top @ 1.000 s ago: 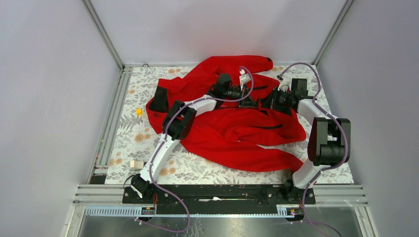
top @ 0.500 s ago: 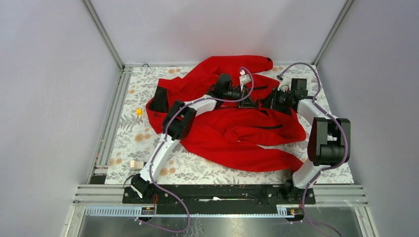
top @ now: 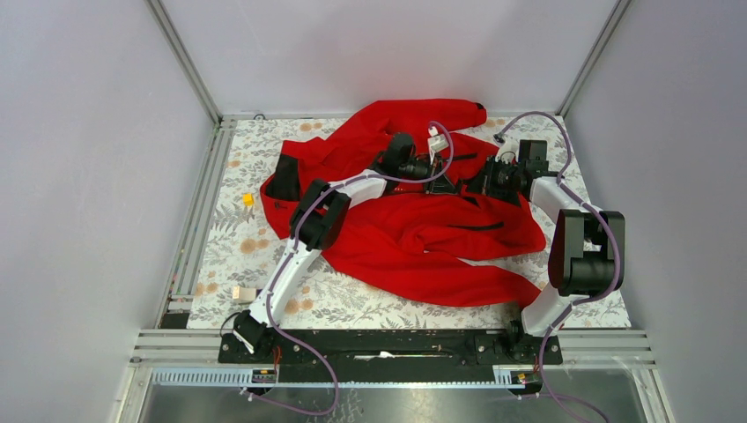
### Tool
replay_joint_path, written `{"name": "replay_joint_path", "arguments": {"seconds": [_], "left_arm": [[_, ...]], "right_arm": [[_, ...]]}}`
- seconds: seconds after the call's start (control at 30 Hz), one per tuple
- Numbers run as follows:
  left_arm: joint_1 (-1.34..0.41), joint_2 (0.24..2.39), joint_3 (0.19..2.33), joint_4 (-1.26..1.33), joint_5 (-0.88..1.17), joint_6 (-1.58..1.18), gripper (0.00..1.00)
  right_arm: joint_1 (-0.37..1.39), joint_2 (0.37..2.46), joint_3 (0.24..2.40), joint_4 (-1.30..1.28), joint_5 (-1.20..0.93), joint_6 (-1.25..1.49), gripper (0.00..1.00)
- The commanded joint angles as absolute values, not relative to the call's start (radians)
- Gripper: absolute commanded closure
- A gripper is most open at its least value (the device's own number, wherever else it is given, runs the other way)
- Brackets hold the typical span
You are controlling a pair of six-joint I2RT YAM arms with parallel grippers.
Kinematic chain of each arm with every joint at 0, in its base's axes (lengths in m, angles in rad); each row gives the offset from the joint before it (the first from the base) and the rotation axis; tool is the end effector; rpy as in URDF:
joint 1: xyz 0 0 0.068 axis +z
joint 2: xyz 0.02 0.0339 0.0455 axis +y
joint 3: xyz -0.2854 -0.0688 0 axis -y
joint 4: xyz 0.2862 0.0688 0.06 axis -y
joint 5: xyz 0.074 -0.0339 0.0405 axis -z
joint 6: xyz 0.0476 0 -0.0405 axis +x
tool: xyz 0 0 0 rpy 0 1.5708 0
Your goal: Zip up the jacket
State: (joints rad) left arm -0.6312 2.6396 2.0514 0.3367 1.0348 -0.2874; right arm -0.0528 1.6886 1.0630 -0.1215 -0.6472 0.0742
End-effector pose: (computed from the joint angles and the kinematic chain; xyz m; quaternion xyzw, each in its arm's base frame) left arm 0.4900 -0.4088 0.1175 0.4161 0.6248 -0.5865 0.3041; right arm 0.4038 0.0074 0.2019 -0.0719 0.8751 0.2954 0.3764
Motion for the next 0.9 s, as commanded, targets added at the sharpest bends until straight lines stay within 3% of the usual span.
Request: {"name": "replay_joint_path", "arguments": {"seconds": [0.0,0.87], "left_arm": [[-0.637,2.566,2.078,0.341,1.026,-0.256,1.00],[-0.642,2.566,2.083,0.301,1.042,-0.234,1.00]], "right_arm": [[-0.040,1.670,1.095,-0.091,-0.653,0.077,1.00],[-0.032,1.675,1.094,-0.074,-0.627,0.082,1.00]]}}
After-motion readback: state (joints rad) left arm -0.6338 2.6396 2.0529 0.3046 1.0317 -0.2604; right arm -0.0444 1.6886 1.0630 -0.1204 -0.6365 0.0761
